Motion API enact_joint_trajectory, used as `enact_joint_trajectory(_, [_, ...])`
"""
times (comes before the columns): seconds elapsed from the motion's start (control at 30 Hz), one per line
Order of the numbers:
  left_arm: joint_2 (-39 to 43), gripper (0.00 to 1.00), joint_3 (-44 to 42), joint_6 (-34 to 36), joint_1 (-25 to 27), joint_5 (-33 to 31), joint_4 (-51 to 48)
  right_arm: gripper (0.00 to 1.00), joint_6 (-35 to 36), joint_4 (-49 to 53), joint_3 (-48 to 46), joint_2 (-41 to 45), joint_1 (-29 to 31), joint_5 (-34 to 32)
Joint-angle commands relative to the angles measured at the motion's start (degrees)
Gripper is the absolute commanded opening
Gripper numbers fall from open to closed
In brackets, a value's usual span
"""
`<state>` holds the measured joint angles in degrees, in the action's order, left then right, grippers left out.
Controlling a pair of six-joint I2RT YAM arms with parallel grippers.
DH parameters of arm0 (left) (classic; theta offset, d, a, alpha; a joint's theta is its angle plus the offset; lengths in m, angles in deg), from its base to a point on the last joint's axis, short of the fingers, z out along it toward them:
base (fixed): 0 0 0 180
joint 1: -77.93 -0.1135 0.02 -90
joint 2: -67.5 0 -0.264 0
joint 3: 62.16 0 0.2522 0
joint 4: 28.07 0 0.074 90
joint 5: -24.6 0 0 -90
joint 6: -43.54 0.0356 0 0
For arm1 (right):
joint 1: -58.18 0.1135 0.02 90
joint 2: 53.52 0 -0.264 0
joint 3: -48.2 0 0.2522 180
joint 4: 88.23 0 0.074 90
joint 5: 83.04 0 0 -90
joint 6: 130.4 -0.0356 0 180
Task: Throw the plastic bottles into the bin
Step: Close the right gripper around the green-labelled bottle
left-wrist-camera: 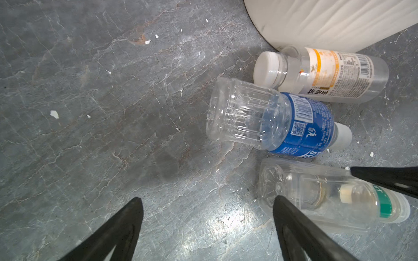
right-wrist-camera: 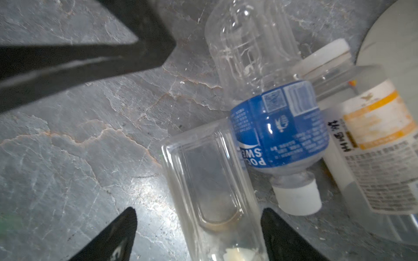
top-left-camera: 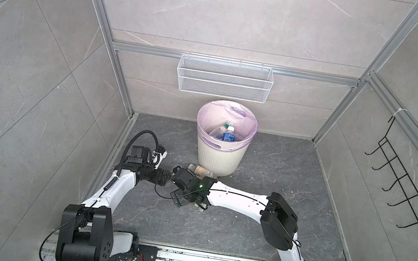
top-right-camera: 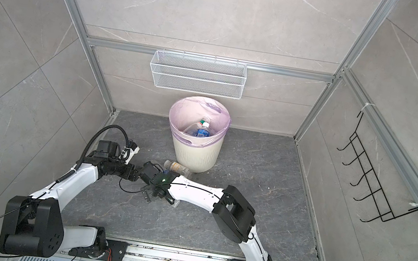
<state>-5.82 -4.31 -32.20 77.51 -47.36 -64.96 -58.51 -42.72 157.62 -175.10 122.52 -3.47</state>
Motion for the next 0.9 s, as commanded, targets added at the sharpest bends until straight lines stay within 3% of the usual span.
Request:
enact_joint_trajectory(0.0, [1.58, 0.92, -0.23, -0.92, -0.12, 0.70, 0.54, 0.86, 0.89, 2.38, 1.87, -1.64, 0.31, 0.50])
enact_joint_trajectory(0.23, [1.16, 0.93, -0.24, -0.70, -0.19, 1.58, 0.44, 0.82, 0.14, 2.40, 1.16, -2.26, 0.27, 1.33])
enact_joint_trajectory(0.5, [0.94, 0.93, -0.50, -0.48, -0.13, 2.19, 0.39, 0.86, -0.17, 2.03, 1.30, -3.52, 0.28, 1.64])
enact_joint_trajectory(0.87, [0.80, 0.93, -0.33, -0.48, -0.13, 2.96, 0.05, 0.83, -0.99, 1.75, 1.00, -4.63, 0.55, 3.05])
